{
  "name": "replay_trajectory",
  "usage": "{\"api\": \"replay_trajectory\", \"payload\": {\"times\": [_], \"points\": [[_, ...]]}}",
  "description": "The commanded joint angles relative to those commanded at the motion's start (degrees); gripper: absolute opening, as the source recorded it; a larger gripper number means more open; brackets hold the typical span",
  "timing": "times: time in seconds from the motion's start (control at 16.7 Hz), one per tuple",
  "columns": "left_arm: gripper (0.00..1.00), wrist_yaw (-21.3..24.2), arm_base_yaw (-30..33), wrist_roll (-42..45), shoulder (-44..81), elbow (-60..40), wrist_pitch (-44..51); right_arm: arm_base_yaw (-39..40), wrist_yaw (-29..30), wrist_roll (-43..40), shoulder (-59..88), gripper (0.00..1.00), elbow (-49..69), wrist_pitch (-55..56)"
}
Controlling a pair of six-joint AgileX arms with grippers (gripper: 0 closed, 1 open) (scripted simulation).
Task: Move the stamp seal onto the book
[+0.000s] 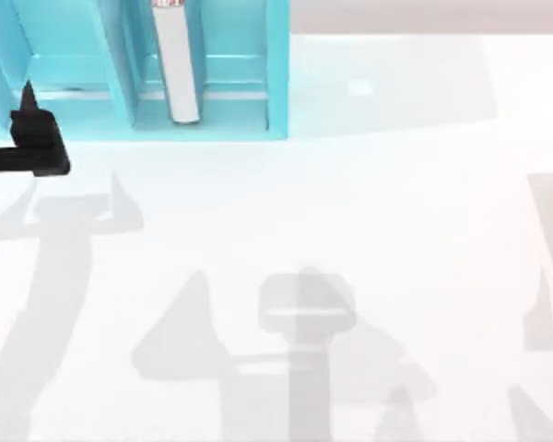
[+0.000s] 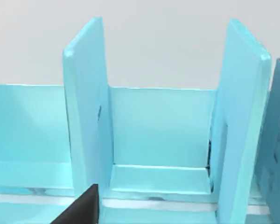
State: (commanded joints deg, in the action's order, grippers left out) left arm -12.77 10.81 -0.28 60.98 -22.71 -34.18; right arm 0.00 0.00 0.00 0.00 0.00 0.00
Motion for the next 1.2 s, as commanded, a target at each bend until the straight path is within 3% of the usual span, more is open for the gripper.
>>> {"api": "replay_trajectory", "payload": {"times": [0.66, 0.9, 1.2], "points": [[1.0, -7.3, 12.8, -0.2, 52.1, -19.7, -29.5, 0.0, 0.0, 0.0, 0.0, 1.0, 0.0, 0.0], [1.0, -8.6, 14.8, -0.7, 60.0, -23.2, -34.5, 0.0, 0.0, 0.0, 0.0, 1.0, 0.0, 0.0], [1.0, -8.9, 15.0, -1.0, 61.1, -23.8, -35.4, 0.0, 0.0, 0.0, 0.0, 1.0, 0.0, 0.0]]}}
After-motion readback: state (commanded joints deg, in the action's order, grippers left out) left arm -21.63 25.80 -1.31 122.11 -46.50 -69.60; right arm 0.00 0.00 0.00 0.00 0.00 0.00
